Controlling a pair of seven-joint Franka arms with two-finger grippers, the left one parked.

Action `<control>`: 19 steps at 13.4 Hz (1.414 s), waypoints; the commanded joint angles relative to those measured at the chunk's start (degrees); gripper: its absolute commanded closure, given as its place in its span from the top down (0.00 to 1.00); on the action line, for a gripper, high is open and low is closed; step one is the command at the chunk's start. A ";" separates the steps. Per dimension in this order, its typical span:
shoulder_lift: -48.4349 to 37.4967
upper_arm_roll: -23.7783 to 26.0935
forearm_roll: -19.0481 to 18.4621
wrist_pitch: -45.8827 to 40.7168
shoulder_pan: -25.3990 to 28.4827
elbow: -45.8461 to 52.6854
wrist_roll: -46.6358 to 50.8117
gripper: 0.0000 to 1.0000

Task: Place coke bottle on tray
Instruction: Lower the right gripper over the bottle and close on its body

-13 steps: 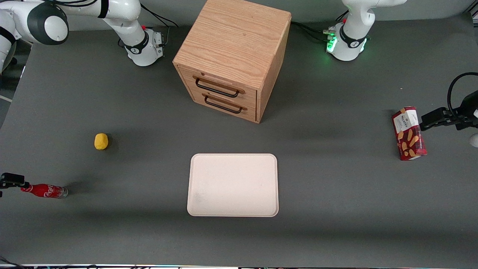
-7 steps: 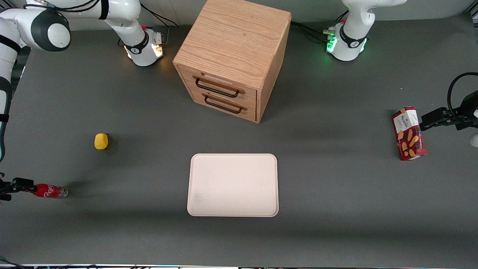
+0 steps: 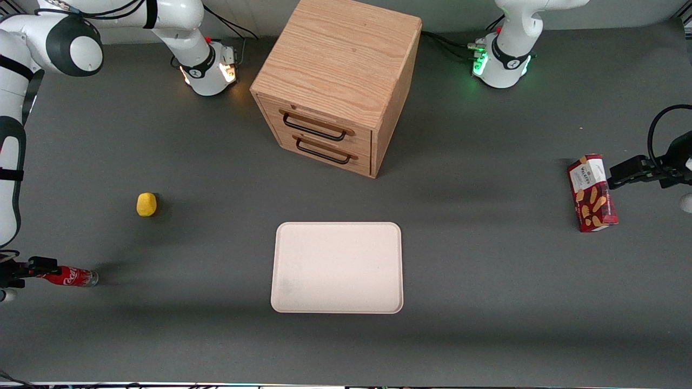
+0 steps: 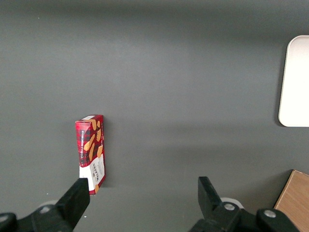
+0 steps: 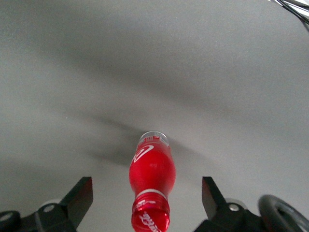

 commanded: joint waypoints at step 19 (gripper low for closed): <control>-6.55 0.34 -4.54 -6.44 0.39 -0.32 -1.98 0.00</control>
